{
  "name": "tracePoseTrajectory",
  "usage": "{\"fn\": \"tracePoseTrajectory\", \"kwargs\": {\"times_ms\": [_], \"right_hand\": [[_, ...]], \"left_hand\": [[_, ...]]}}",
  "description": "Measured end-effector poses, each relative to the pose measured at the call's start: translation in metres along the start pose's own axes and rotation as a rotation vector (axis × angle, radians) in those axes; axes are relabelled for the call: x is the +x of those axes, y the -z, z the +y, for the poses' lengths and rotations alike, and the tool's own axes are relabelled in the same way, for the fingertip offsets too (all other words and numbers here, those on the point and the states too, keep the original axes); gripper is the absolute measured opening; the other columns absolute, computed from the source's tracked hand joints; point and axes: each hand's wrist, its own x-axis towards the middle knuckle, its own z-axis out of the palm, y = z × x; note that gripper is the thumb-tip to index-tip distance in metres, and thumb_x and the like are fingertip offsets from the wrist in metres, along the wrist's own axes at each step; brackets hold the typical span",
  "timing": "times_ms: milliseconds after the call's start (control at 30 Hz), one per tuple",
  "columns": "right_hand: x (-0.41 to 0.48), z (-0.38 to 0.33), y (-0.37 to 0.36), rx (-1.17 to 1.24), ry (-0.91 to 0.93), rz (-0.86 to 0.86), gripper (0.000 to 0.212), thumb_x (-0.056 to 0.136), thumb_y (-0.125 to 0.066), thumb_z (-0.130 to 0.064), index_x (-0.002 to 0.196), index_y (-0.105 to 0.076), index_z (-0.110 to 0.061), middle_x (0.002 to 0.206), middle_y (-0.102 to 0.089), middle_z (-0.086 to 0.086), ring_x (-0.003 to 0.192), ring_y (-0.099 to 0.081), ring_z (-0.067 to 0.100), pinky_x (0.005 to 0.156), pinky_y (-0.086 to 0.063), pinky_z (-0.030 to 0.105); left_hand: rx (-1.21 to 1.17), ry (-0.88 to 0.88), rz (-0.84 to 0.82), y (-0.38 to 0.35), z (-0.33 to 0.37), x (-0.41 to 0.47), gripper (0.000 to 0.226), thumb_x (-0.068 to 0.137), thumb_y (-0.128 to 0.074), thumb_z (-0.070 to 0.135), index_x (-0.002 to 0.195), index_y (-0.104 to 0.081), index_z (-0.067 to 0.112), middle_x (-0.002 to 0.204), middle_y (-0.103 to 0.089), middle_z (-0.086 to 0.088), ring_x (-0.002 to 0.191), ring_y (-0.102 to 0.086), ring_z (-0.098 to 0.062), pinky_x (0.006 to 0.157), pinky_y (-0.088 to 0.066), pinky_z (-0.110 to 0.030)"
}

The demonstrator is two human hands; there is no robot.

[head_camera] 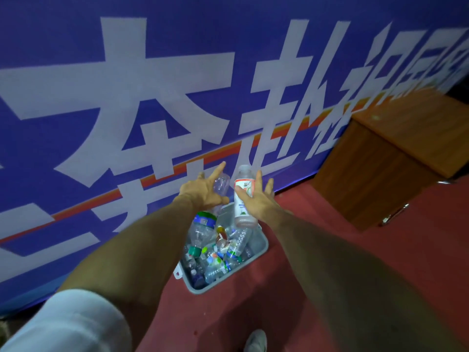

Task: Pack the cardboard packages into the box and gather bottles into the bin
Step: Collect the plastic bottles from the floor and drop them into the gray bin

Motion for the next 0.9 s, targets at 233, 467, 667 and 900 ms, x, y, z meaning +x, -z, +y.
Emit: {"fn": "tracePoseTrajectory", "kwargs": {"times_ms": [233,467,667,900], "right_hand": [[0.014,0.027,-0.001,-0.171,-0.059,-0.045,0.086,0.094,-0.054,-0.058,0.158,0.000,-0.038,0.163,-0.003,0.013,0.148,-0.017,0.038,0.116,-0.027,0.050],[0.023,0.013,-0.013,-0.257,-0.011,-0.036,0.079,0.092,-0.055,-0.054,0.157,-0.013,-0.035,0.152,-0.023,0.014,0.142,-0.025,0.037,0.112,-0.030,0.047],[0.016,-0.003,-0.018,-0.275,0.002,-0.003,0.079,0.090,-0.059,-0.049,0.156,-0.016,-0.036,0.151,-0.026,0.013,0.141,-0.026,0.037,0.112,-0.034,0.049],[-0.013,0.005,-0.008,-0.287,-0.079,0.093,0.073,0.086,-0.062,-0.050,0.149,-0.028,-0.037,0.147,-0.031,0.010,0.136,-0.032,0.036,0.106,-0.040,0.048]], "left_hand": [[0.002,0.018,-0.053,-0.011,-0.017,0.015,0.094,0.085,-0.057,0.070,0.155,0.002,0.047,0.164,-0.015,-0.016,0.142,-0.037,-0.039,0.110,-0.038,-0.051],[-0.036,-0.003,-0.026,-0.010,-0.028,0.015,0.082,0.088,-0.057,0.061,0.155,-0.014,0.044,0.158,-0.027,-0.014,0.140,-0.037,-0.035,0.109,-0.039,-0.050],[-0.034,-0.009,-0.003,-0.003,-0.041,0.010,0.079,0.088,-0.057,0.063,0.154,-0.018,0.044,0.158,-0.028,-0.014,0.139,-0.037,-0.036,0.107,-0.041,-0.050],[0.082,-0.144,0.045,0.005,-0.017,-0.011,0.068,0.092,-0.052,0.059,0.152,-0.029,0.037,0.158,-0.030,-0.011,0.143,-0.030,-0.032,0.114,-0.025,-0.058]]}}
